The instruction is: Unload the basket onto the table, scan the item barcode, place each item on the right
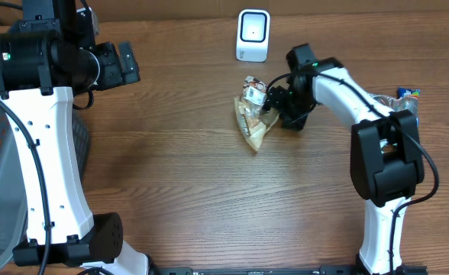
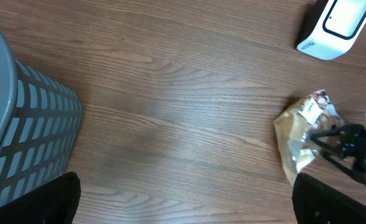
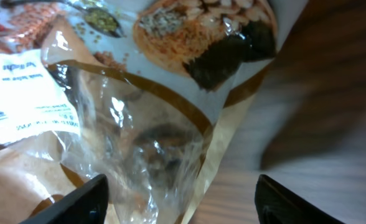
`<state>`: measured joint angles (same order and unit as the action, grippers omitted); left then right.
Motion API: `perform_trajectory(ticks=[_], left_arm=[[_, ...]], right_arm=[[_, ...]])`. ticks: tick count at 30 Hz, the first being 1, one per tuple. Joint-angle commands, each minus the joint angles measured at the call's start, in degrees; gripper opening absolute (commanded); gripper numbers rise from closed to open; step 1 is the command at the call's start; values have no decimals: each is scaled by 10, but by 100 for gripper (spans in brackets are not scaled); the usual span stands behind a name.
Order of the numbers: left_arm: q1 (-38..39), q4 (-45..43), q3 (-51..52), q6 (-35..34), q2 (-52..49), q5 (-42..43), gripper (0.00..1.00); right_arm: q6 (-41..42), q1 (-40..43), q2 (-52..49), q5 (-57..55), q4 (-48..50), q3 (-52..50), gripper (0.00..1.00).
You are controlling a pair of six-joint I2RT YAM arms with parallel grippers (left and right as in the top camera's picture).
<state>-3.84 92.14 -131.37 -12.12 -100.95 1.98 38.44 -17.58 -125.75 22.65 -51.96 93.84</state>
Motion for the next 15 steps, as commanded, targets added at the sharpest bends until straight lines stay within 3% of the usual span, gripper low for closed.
perform_trajectory(ticks=[1,8,12,15], left_arm=[[2,0,0,-10,9,6,100],[2,0,0,-10,9,6,100],[2,0,0,-10,9,6,100],[2,0,0,-10,9,6,100]], right_arm=[[88,-22,13,-24,42,-31,71],[126,-35,13,-52,99,-59,55],[125,-35,13,-59,117,-59,32],[118,-35,14,-58,123,-58,25]])
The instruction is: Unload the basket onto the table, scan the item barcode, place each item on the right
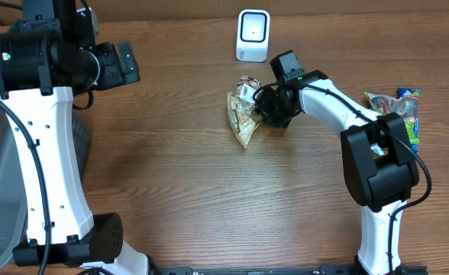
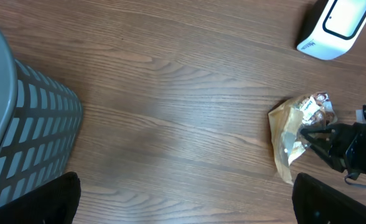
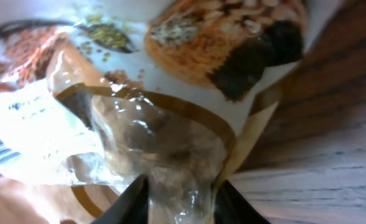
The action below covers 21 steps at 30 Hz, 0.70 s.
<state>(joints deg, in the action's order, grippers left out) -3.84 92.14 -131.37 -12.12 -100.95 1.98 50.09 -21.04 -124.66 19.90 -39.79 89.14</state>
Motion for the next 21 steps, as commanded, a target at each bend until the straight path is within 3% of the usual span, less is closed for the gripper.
perform_trajectory(ticks=[1,4,11,17,21], left_arm=[[2,0,0,-10,9,6,100],[2,0,0,-10,9,6,100],[2,0,0,-10,9,6,100],[2,0,0,-10,9,6,100],[2,0,0,-10,9,6,100]], right_arm=[[-26,1,3,-16,4,-8,22],[-91,4,5,10,2,3,17],[-272,16,72,15,-44,17,17],[-413,16,171,-81,-116,17,17],[-457,15,218,-111,-134,17,16]])
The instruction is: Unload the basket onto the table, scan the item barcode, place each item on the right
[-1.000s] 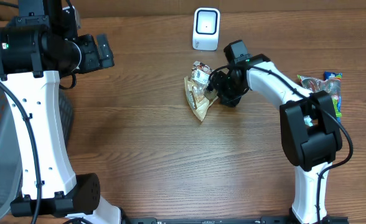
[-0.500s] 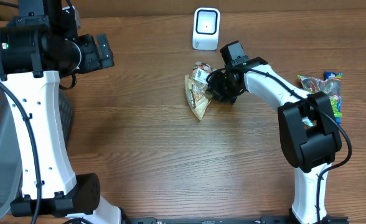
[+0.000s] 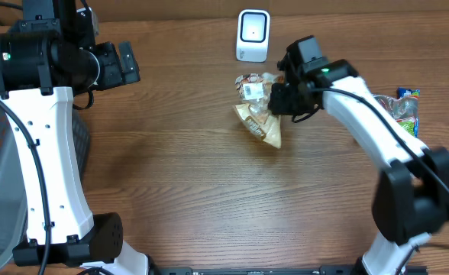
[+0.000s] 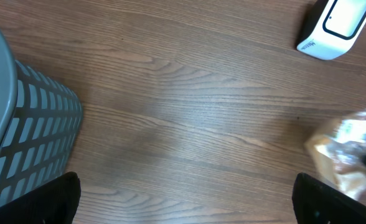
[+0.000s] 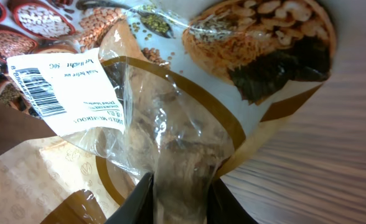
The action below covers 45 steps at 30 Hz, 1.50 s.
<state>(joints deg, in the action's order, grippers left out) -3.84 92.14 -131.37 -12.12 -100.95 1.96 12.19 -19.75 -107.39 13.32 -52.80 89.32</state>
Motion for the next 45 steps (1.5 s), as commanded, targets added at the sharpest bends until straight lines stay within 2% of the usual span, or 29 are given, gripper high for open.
perform_trajectory(ticks=[1,6,12,14,30,45], left_arm=[[2,0,0,-10,9,6,100],[2,0,0,-10,9,6,100],[2,0,0,-10,9,6,100],[2,0,0,-10,9,6,100],[2,0,0,-10,9,6,100],[2,0,0,-10,9,6,100]], right_arm=[[-82,2,57,-48,-5,16,16],[-82,2,116,-85,-5,16,16],[-82,2,184,-113,-6,16,6],[-82,2,192,-113,-6,16,6],[-82,2,189,-163,27,15,6],[-82,-16,105,-176,92,14,9]])
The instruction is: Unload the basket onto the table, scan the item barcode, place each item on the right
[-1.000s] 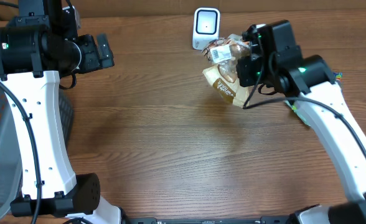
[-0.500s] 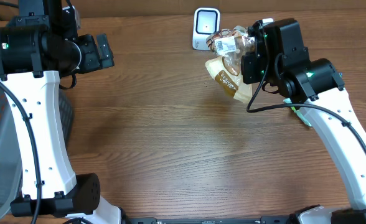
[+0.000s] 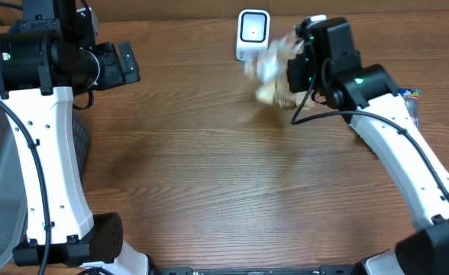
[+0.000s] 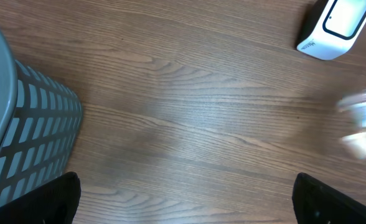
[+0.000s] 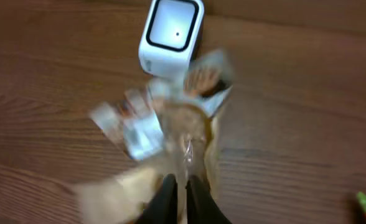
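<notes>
A tan and clear snack bag (image 3: 273, 72) hangs blurred in the air just right of the white barcode scanner (image 3: 253, 34) at the table's back edge. My right gripper (image 5: 182, 198) is shut on the snack bag (image 5: 170, 118), which dangles in front of the scanner (image 5: 170, 34); its white label shows blurred at the left. My left gripper (image 4: 183, 199) is raised at the far left, open and holding nothing, with the scanner (image 4: 335, 25) at the top right of its view and the bag (image 4: 363, 124) a blur at the right edge.
A grey slatted basket (image 4: 21, 130) stands at the left edge of the table. Colourful packets (image 3: 408, 103) lie at the right edge behind my right arm. Brown wooden tabletop (image 3: 209, 183) fills the middle.
My right gripper has lifted the snack bag higher and carried it back toward the scanner; it now hangs right beside it, blurred. The left arm has not moved.
My right gripper stood open around the bag lying on the table below the scanner. Then it was shut on the bag, then held it off the table with the barcode label showing. Now the bag hangs in front of the scanner.
</notes>
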`<state>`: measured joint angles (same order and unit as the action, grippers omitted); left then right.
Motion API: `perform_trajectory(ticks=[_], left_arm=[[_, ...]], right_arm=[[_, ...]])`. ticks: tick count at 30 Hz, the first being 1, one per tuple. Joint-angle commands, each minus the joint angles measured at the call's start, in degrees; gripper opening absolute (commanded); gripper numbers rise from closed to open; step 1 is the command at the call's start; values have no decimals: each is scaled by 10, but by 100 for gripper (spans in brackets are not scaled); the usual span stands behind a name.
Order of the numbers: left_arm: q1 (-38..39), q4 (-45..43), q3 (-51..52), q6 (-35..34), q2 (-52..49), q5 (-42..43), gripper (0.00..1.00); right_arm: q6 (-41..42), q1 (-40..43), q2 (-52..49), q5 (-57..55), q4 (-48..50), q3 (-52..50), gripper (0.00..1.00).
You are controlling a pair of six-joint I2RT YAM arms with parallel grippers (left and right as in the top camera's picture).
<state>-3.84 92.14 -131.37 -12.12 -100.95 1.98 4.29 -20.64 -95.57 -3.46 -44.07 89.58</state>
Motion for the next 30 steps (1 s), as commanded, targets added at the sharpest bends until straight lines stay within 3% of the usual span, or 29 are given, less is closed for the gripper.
perform_trajectory(ticks=[1,6,7,11,13,15,24,30], left_arm=[[2,0,0,-10,9,6,100],[2,0,0,-10,9,6,100],[2,0,0,-10,9,6,100],[2,0,0,-10,9,6,100],[2,0,0,-10,9,6,100],[2,0,0,-10,9,6,100],[2,0,0,-10,9,6,100],[2,0,0,-10,9,6,100]], right_arm=[[-3,-9,-22,-8,5,12,11],[-3,-15,-57,-8,-7,12,13],[-3,-15,-67,-8,-18,12,17],[-2,-3,-77,-9,-31,12,58],[-3,12,-76,-7,-31,12,85],[-3,35,-76,10,-32,12,99],[35,153,-104,176,-69,4,100],[64,173,-170,274,-86,4,100]])
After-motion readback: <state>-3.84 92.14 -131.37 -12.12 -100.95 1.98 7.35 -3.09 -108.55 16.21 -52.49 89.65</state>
